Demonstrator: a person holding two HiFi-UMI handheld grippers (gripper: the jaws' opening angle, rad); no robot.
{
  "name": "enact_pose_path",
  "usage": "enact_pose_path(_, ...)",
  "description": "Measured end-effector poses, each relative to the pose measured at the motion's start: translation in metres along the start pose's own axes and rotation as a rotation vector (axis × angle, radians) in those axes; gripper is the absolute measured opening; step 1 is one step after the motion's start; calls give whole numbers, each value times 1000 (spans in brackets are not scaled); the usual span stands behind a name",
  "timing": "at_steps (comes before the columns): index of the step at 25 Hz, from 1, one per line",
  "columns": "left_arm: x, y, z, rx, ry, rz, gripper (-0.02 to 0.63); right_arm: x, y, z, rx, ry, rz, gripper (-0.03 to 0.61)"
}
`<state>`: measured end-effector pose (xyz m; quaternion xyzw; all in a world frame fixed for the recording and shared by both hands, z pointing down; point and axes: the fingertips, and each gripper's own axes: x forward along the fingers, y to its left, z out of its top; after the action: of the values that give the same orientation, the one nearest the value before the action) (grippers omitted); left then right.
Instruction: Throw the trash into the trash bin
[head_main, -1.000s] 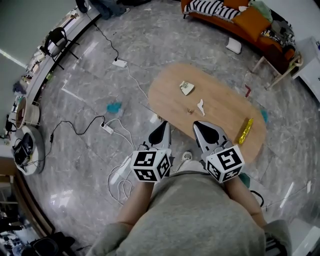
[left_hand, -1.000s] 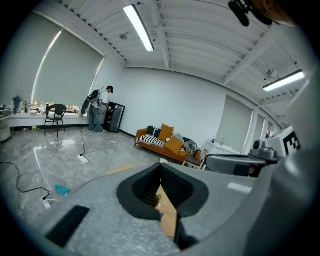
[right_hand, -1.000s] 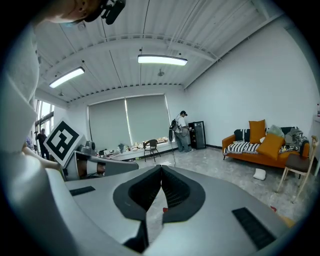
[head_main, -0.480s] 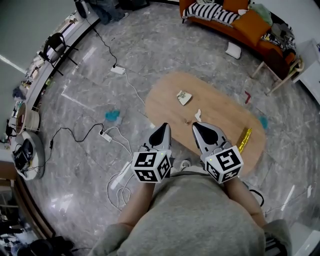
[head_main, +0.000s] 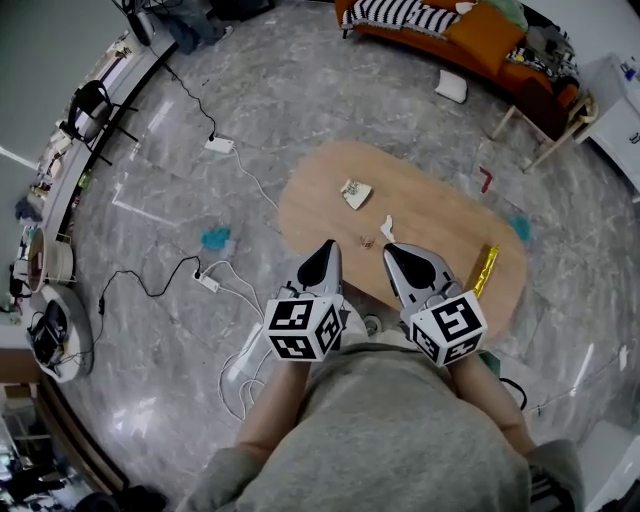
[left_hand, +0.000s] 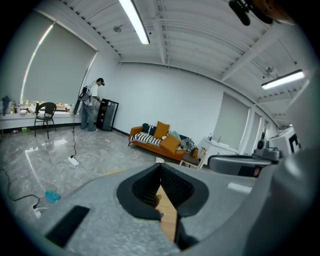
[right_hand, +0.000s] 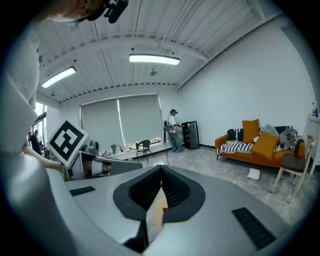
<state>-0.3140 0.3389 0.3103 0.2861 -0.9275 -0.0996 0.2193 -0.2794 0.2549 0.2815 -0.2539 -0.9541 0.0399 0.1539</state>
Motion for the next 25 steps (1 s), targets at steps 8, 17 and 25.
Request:
enact_pose_path(8,36,15,5,21,56,-67,11,21,-26,3,35,8,-95,9)
enact_pose_path(17,86,46,16,67,135,-161,11,61,-49,15,75,15,-208,9)
enact_pose_path(25,128,69,26,91,182,-240,11,97,-62,20,95,34,-285,9)
